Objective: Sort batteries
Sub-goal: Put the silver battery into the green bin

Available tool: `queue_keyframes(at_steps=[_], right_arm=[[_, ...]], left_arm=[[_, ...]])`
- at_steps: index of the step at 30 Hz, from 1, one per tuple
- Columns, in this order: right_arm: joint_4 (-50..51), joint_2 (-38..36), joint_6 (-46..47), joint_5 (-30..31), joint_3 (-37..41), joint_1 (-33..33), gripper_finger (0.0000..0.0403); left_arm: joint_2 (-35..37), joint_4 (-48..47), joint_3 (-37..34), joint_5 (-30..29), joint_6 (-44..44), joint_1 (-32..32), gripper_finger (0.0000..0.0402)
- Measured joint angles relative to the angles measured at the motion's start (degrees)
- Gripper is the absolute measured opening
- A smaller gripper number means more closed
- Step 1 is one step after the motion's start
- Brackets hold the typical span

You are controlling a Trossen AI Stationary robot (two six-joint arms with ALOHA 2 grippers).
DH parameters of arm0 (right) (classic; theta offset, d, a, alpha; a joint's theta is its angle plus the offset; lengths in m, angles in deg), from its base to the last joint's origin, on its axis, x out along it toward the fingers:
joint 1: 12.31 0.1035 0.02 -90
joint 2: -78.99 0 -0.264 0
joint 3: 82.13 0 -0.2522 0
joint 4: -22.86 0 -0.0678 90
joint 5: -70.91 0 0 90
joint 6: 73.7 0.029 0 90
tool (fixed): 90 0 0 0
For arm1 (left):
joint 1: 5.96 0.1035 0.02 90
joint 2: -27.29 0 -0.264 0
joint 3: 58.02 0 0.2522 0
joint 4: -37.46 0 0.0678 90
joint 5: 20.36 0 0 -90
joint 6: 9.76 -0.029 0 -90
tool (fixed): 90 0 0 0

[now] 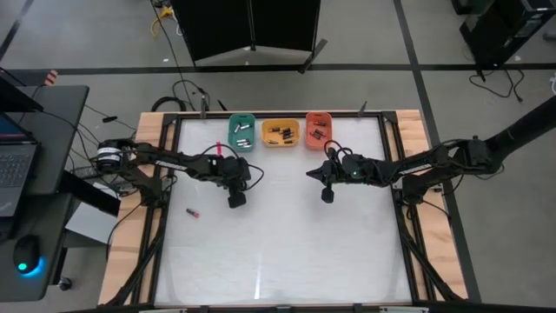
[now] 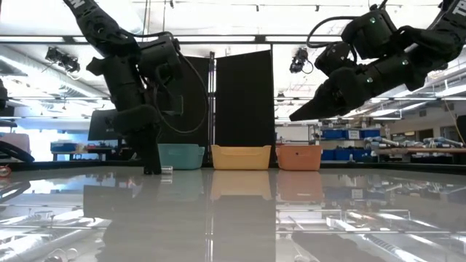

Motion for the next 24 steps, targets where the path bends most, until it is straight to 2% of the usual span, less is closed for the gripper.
queue_keyframes(at_steps=[2,7,16,19,24], right_arm=[[0.00,0.00,-0.01,0.15,0.00,0.00,0.0009],[-0.45,0.00,0.38,0.15,0.00,0.00,0.0009],[-0.29,0.00,0.43,0.15,0.00,0.02,0.0009],[-0.23,0.00,0.43,0.14,0.00,0.04,0.0009],[0.10,0.00,0.45,-0.10,0.00,0.07,0.0009]], left_arm=[[0.05,-0.05,0.02,0.00,0.01,-0.36,0.0045],[-0.22,-5.95,3.25,-0.09,1.15,-0.51,0.0045],[-0.18,-19.41,17.22,-5.70,-0.35,0.17,0.0045],[-0.15,-22.86,21.69,-8.74,-2.92,1.71,0.0045],[-0.11,-26.14,26.73,-9.29,-4.90,7.48,0.0045]])
